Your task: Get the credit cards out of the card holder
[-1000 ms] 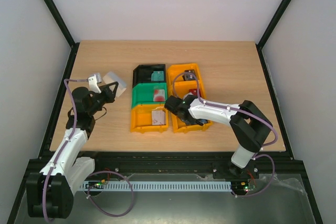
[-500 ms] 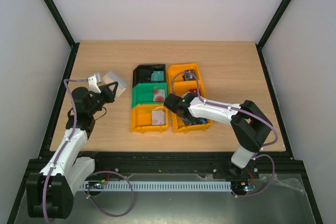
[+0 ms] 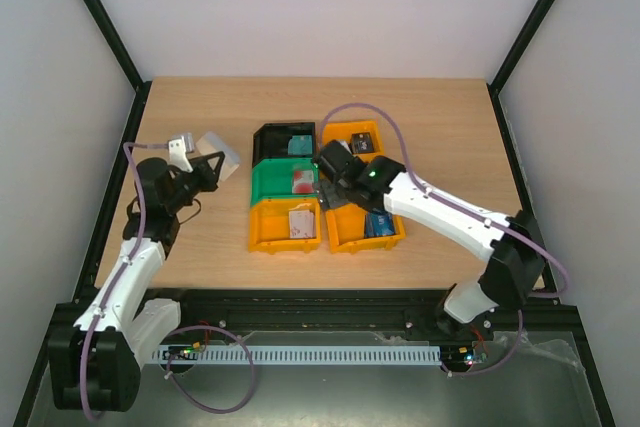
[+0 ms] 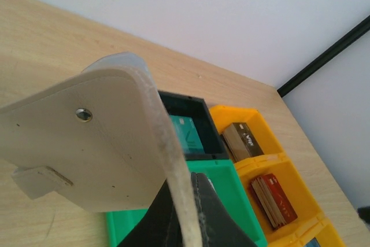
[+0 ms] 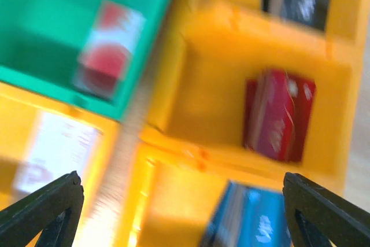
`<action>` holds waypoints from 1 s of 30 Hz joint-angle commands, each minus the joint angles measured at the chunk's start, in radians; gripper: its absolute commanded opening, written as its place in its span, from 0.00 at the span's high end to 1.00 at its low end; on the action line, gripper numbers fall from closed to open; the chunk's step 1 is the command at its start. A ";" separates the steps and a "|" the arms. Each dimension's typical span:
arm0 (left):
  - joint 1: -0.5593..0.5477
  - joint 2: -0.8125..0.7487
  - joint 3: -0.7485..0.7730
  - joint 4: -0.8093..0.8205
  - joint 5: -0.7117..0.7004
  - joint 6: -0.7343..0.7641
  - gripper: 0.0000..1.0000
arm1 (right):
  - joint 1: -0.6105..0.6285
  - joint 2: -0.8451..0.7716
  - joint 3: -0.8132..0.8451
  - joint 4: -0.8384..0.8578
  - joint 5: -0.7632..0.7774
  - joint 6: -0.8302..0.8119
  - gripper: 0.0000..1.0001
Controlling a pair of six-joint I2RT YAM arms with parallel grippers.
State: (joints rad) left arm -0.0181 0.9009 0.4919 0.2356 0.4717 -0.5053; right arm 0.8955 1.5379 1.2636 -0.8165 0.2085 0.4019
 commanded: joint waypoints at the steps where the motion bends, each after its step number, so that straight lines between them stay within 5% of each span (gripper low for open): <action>1: 0.006 -0.011 0.116 -0.013 0.033 0.112 0.98 | -0.025 -0.070 0.157 0.150 -0.157 -0.135 0.08; 7: 0.001 -0.039 0.244 -0.089 0.147 0.203 0.98 | -0.175 -0.175 0.220 0.419 -0.526 -0.090 0.05; 21: -0.044 -0.022 0.468 -0.160 0.400 0.289 0.98 | -0.293 -0.190 0.246 0.699 -0.812 0.016 0.01; 30: -0.067 -0.049 0.520 -0.019 0.422 0.248 0.98 | -0.296 -0.192 0.278 0.729 -0.927 -0.007 0.01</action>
State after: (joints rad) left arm -0.0704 0.8700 0.9516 0.1204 0.8612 -0.2584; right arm 0.6022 1.3560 1.4868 -0.1596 -0.6304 0.3981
